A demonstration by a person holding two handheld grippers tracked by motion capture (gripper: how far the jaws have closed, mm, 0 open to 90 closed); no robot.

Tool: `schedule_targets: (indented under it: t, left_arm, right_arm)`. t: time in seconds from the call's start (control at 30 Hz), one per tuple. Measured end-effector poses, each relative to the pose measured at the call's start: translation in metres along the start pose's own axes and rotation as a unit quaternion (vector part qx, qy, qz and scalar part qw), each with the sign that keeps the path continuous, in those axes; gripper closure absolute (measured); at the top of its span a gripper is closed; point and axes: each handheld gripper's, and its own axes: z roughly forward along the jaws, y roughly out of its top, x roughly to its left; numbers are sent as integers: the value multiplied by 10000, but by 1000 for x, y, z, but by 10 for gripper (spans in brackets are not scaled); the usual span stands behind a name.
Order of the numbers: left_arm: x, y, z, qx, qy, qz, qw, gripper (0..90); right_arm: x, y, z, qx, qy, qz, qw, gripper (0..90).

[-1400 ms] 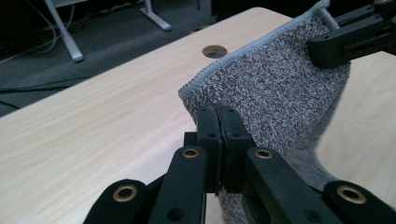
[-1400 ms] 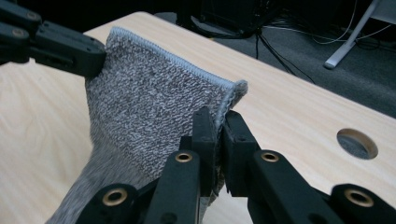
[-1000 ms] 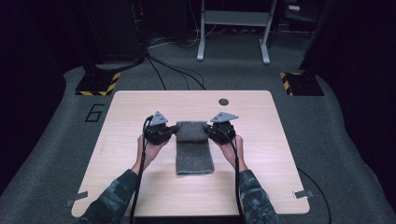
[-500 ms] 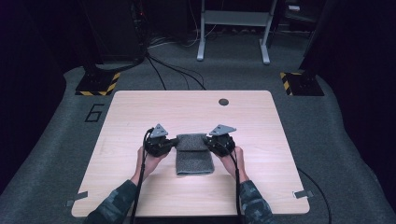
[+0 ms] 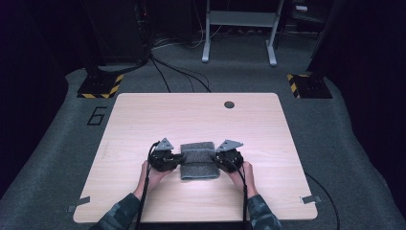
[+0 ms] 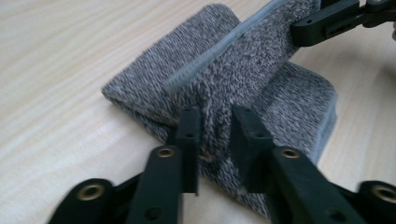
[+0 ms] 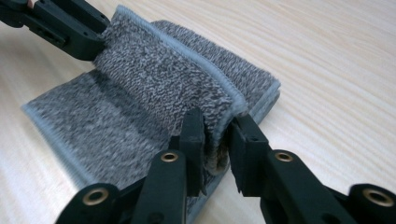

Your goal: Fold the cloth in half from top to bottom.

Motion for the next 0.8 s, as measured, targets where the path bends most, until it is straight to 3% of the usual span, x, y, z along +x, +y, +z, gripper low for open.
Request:
schedule_targets:
  t: [0.13,0.17,0.23,0.27,0.3,0.33,0.37,0.47,0.5,0.6,0.7,0.73,0.77,0.8]
  left_arm:
    - [-1,-5,-5,71,-37,-74,9999,526]
    - [-2,-7,-8,36,-22,-109,9999,526]
    - [-3,-9,-16,-4,70,-158,9999,437]
    - [-3,-10,-21,-55,64,-193,9998,420]
    - [-2,-10,-26,-86,78,-162,9998,420]
    - [-2,-9,-36,-148,148,-155,9997,371]
    - [-2,-9,-36,-148,148,-155,9997,355]
    - [-3,-3,-46,-232,297,-143,9992,315]
    - [-3,-3,-46,-232,297,-143,9992,302]
    - [-3,9,-39,-241,552,-113,9981,267]
    - [-7,16,-30,-204,594,-176,9979,253]
    - [-10,20,-19,-93,737,-61,9972,243]
    - [-10,20,-19,-93,737,-61,9972,236]
    - [-12,20,-8,95,662,-41,9978,230]
  right_arm:
    - [3,-4,-8,11,51,-9,10000,694]
    - [4,-6,-11,15,78,7,10000,673]
    - [5,-8,-18,5,43,-12,10000,644]
    - [5,-10,-26,-10,70,73,9999,580]
    - [5,-10,-26,-10,70,73,9999,580]
    - [4,-10,-34,-61,66,177,9998,497]
    - [4,-10,-34,-61,66,177,9998,497]
    - [0,-5,-45,-235,37,307,9992,359]
    - [0,-5,-45,-235,37,307,9992,359]
    - [-4,4,-40,-182,-119,396,9990,245]
    - [-4,8,-30,-133,-203,390,9989,214]
    - [-3,12,-15,53,-290,355,9989,186]
    - [-2,12,-8,158,-371,349,9986,182]
    - [-1,11,1,268,-417,412,9979,170]
